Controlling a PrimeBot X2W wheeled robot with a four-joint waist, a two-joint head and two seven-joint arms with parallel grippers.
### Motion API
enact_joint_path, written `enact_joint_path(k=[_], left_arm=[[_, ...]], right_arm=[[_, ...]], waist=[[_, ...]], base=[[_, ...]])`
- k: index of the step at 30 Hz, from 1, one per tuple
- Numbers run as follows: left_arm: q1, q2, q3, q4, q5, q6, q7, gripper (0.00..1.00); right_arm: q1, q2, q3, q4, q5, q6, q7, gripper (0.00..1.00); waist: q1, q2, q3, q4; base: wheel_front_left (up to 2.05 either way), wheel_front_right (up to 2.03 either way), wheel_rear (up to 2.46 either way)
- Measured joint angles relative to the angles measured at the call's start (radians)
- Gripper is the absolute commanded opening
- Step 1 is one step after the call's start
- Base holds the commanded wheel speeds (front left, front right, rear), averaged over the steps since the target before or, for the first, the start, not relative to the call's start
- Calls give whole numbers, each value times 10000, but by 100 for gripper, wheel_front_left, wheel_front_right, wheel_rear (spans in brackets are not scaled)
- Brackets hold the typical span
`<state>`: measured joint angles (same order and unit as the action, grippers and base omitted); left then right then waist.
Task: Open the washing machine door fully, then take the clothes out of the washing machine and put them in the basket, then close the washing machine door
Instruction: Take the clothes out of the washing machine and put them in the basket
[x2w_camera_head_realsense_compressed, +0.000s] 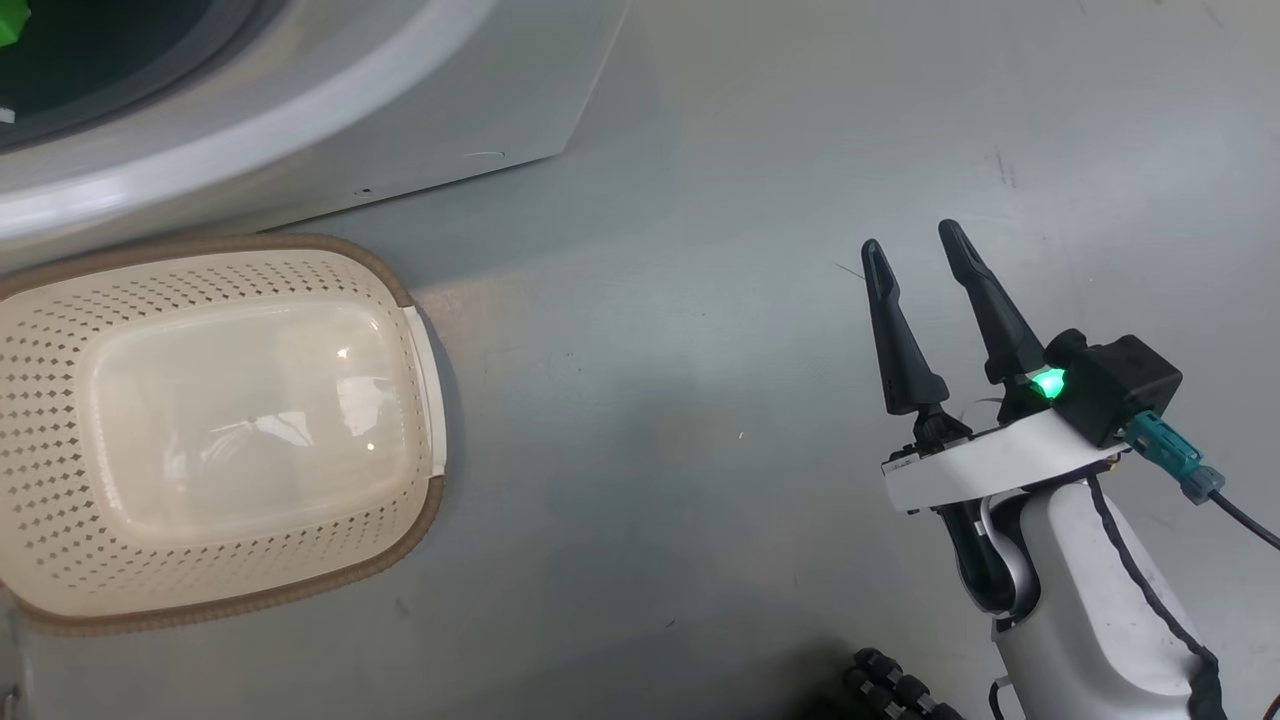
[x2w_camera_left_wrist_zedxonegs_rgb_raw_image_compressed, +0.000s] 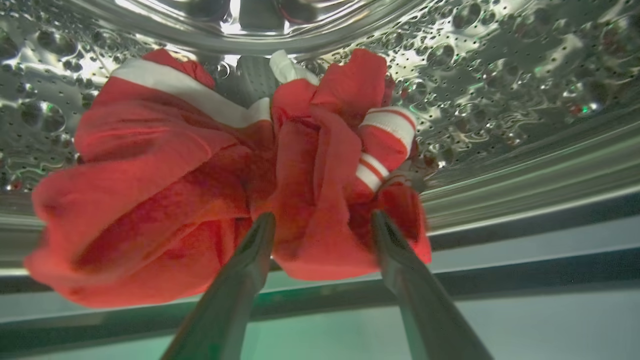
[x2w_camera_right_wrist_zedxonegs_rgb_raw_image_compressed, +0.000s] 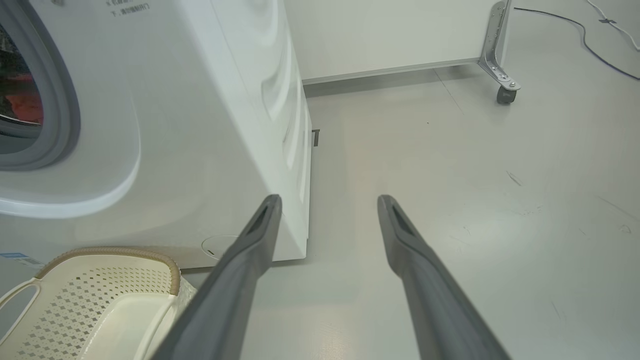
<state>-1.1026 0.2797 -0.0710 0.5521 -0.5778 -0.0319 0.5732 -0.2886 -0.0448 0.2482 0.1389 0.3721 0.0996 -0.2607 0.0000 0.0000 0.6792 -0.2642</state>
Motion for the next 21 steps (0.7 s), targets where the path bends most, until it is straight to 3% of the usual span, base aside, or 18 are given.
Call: enact_joint_path(k=[5,8,9,21], left_arm=[[-34,86,-15,374,73,155,313,100],[-70,138,-12,560,79,224,431,30],[-97,138,-12,585,79,272,431,0],[-413,81,-73,744,136,244,-12,0]], right_arm=[[-91,0,12,27,58,-56,0,100],[-116,0,21,36,59,-58,0,100],[-116,0,19,40,59,-59,0,100],[-320,0,-59,56,69,-157,0,100]], waist=[[0,0,19,-48],[0,0,35,-82],[0,0,42,-93],[0,0,73,-64]], base=[[0,0,0],[0,0,0],[0,0,0],[0,0,0]])
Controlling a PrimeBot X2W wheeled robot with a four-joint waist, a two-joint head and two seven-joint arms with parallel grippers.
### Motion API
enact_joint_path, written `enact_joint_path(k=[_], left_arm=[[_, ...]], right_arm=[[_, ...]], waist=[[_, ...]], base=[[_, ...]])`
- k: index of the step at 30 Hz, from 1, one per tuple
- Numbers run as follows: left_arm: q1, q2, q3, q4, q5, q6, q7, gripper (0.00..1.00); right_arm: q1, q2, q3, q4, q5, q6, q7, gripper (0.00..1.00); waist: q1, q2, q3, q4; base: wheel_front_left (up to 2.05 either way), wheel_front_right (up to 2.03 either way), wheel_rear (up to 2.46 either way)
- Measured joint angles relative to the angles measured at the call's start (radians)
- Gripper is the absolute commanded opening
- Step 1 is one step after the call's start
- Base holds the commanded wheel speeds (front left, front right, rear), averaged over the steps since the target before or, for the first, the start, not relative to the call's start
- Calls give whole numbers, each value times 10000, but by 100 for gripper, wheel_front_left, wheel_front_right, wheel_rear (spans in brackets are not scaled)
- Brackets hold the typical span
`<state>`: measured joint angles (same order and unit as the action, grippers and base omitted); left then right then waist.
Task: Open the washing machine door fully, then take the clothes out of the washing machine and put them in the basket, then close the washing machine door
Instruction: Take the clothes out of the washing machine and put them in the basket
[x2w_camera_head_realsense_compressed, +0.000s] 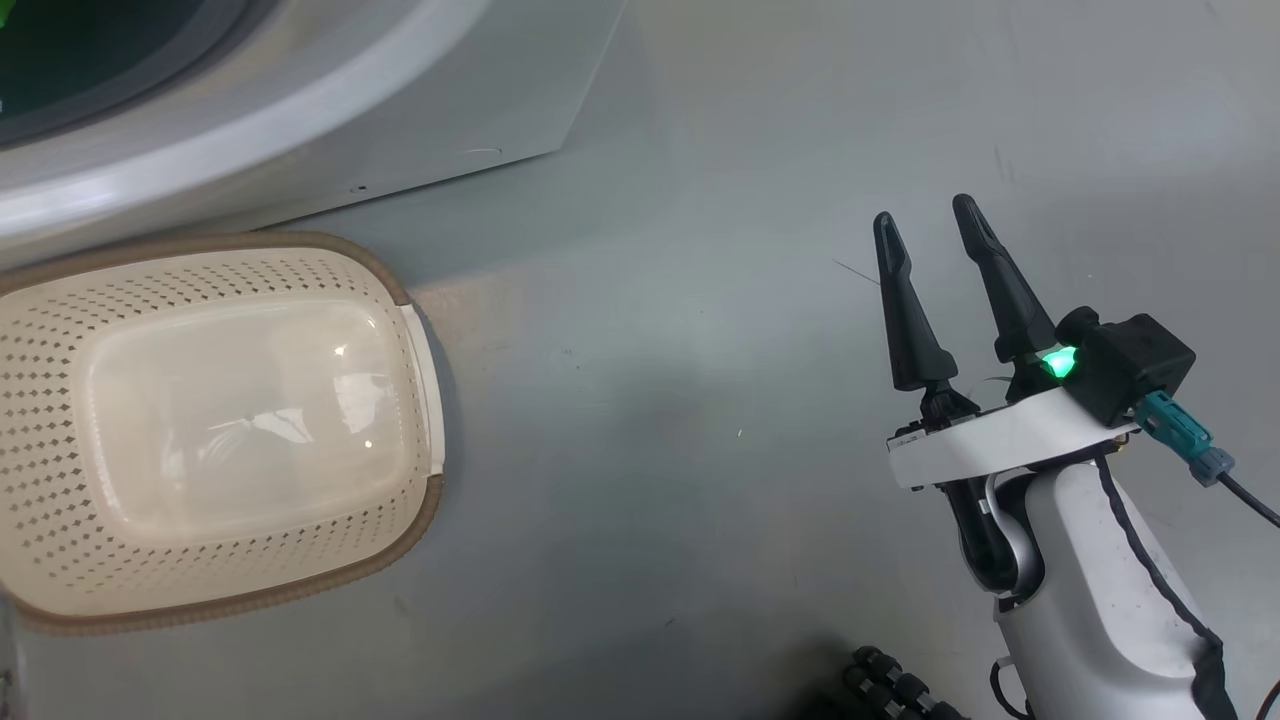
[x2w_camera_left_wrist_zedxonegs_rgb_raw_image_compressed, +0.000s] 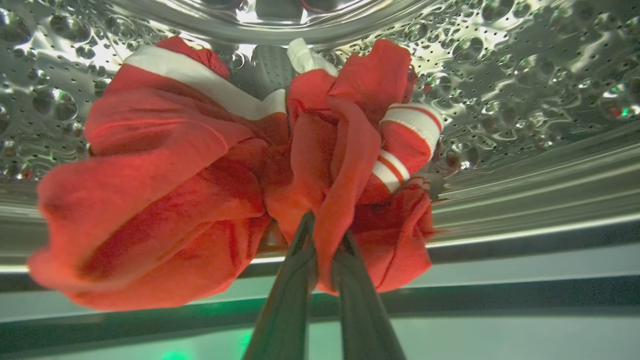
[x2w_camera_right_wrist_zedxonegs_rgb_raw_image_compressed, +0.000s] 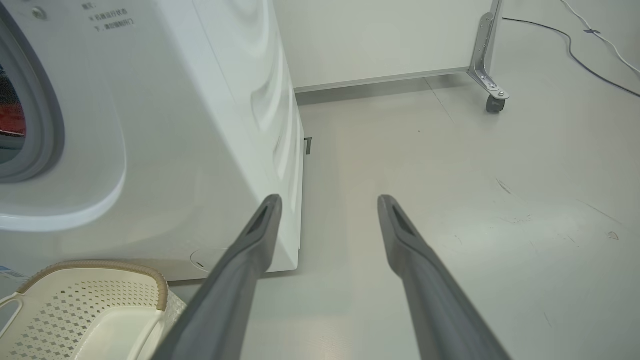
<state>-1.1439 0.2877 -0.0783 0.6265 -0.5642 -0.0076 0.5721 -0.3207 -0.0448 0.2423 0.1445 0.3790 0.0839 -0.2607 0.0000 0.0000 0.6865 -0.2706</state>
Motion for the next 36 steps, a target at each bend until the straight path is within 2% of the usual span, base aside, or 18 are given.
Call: enact_joint_path(k=[8,15,26,36], left_arm=[[33,-249,-84,-54,0,-472,-965,0],[644,-585,-84,-318,-2,-692,-2163,0],[2347,-1160,-182,-1074,138,-817,-4429,0],[3865,-1287,-261,-1586,861,-665,-6138,0]], right_arm=[[-8,-2,-173,21,-169,0,0,100],[-8,-2,-368,52,-497,0,0,100],[52,-6,-616,157,-991,12,0,100],[585,-107,-754,366,-1377,17,0,100]], waist=[[0,0,-151,258],[0,0,-376,540],[0,0,-1037,1093],[0,0,-1911,1569]], base=[[0,0,0],[0,0,0],[0,0,0],[0,0,0]])
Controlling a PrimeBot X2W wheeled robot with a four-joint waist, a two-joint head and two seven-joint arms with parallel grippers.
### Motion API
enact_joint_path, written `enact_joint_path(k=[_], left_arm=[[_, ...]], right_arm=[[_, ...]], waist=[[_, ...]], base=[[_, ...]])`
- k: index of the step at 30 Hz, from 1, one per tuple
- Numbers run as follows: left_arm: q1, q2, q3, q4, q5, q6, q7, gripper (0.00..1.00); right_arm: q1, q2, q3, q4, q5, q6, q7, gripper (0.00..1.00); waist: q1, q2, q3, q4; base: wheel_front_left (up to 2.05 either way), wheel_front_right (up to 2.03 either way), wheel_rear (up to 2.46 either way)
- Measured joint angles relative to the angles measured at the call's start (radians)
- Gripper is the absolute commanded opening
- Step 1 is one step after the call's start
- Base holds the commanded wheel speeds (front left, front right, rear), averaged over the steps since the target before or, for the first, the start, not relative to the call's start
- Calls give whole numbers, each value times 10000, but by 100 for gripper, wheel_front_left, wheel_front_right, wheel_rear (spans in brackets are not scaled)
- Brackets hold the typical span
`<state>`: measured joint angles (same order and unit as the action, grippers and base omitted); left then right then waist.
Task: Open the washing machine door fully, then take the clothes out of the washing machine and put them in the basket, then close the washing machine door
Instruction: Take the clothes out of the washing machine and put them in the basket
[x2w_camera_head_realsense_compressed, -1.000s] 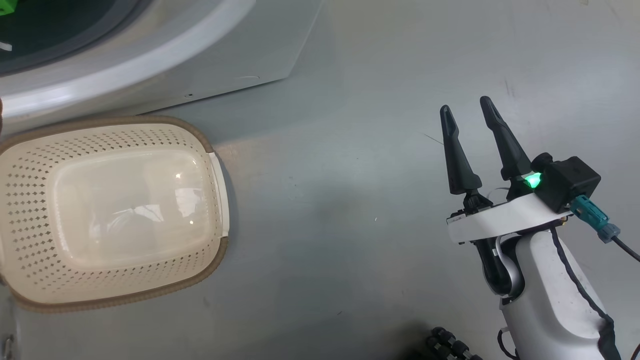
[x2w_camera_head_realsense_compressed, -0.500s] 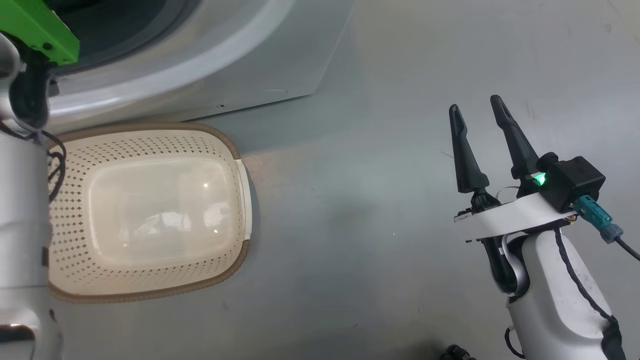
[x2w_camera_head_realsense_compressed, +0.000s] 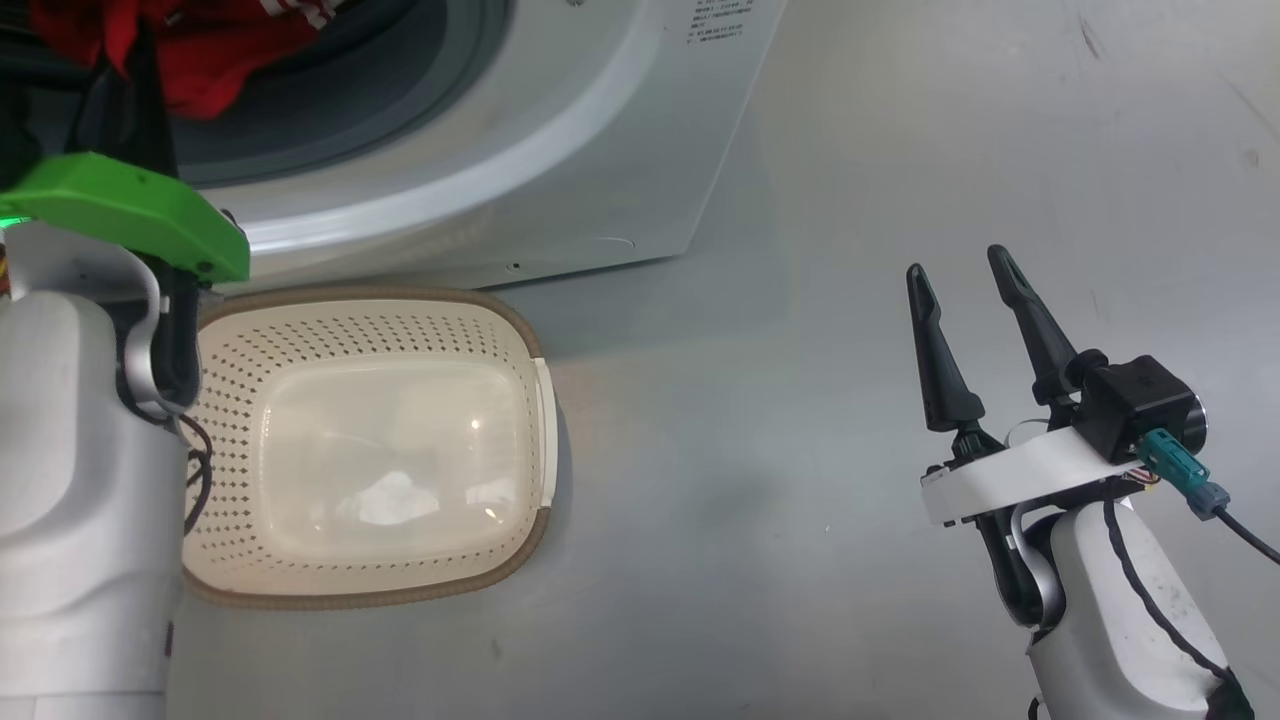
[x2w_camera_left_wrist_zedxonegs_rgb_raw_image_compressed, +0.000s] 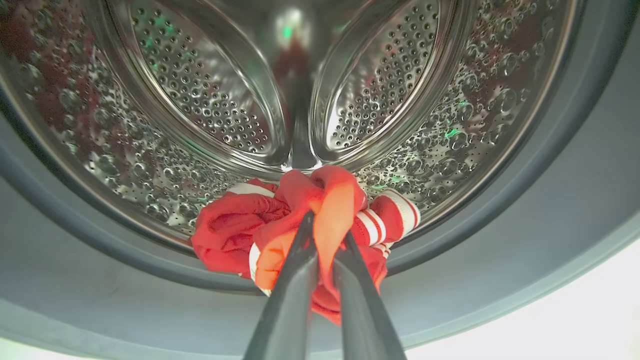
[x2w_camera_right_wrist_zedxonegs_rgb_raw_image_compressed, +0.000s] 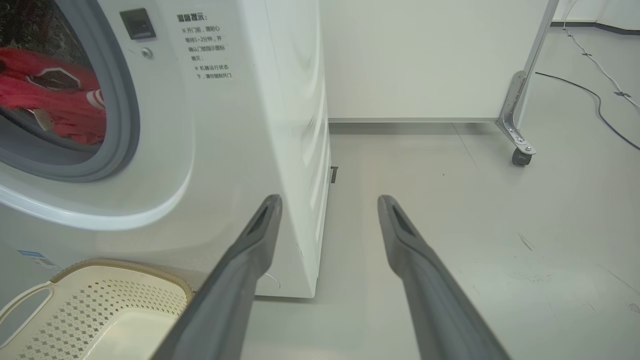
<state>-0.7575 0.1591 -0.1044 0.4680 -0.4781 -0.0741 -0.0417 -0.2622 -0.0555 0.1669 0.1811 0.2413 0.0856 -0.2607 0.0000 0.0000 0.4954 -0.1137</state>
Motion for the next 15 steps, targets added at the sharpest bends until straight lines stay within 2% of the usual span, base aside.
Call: enact_joint_path(k=[15], left_arm=[[1866,-493,-167,-1202,401,554,-1741,0]], right_arm=[[1011,-21,-249,247,-117,0,0,100]], waist=[[0,0,-1625,572]], base=[[0,0,0]])
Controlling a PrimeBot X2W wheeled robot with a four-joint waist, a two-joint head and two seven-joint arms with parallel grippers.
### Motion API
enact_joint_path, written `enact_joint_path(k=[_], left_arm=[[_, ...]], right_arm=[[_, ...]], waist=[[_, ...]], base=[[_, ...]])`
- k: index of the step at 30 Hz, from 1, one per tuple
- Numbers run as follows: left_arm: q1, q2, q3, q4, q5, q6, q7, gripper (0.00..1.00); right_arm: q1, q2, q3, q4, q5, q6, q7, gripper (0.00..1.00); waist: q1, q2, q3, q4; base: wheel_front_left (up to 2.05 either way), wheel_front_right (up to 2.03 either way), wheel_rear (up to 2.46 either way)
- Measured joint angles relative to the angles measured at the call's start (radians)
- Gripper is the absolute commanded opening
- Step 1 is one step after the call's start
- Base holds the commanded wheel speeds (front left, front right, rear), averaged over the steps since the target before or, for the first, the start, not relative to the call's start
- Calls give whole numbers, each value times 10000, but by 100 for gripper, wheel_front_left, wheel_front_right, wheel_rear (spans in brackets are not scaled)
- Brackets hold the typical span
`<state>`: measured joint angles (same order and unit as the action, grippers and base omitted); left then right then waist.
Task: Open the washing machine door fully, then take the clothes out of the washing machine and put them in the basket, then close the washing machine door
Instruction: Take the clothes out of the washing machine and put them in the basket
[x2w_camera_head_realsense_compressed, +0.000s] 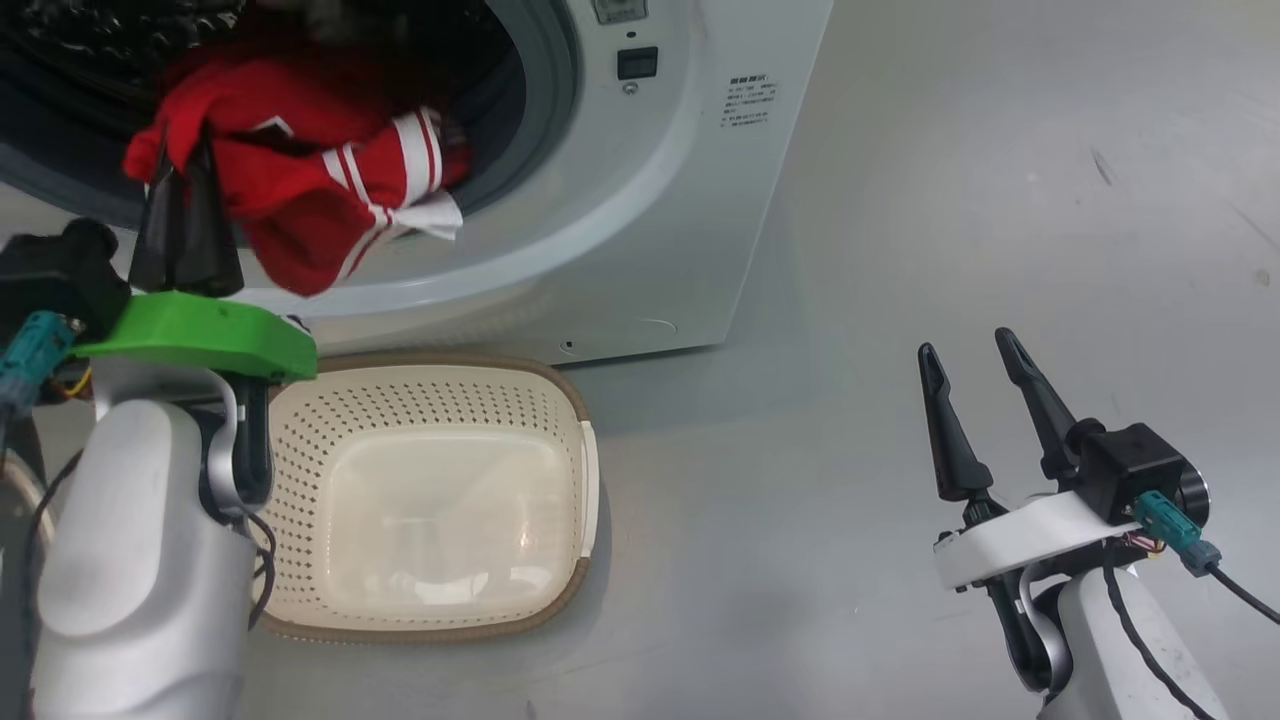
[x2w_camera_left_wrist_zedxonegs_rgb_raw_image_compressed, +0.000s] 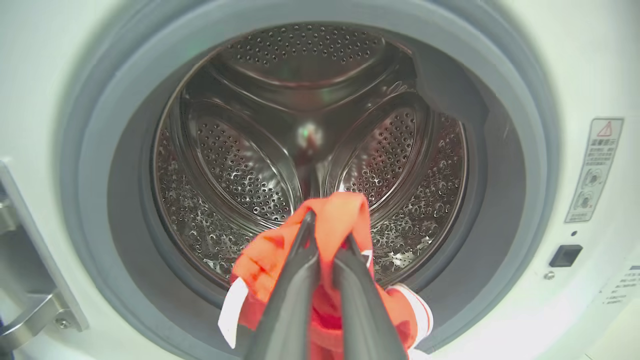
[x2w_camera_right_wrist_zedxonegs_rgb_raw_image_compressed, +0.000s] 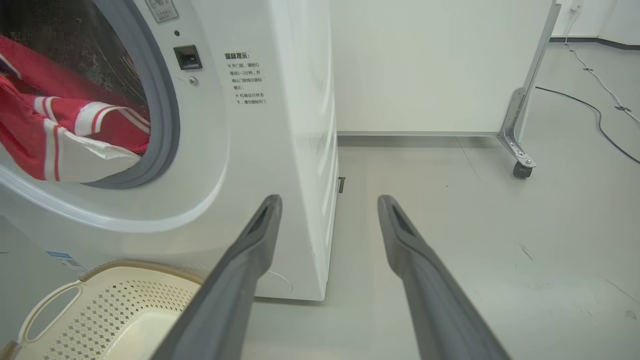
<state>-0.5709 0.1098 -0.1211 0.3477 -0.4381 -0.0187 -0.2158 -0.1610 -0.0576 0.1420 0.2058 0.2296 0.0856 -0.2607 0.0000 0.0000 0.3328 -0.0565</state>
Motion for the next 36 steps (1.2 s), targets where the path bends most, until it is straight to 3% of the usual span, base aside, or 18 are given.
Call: enact_joint_path(k=[17,36], left_arm=[[2428,-314,-334,-1365,376,619,-136,0],[3889,-539,-1055,-460,144,748,401,0]], right_arm=[[679,13,-125,-96,-73,-2,0,100],[663,25,27,-560,-205,56,0,100]], waist=[[0,0,-1050,591],[0,0,-339,514]], base=[[0,0,0],[0,0,0]])
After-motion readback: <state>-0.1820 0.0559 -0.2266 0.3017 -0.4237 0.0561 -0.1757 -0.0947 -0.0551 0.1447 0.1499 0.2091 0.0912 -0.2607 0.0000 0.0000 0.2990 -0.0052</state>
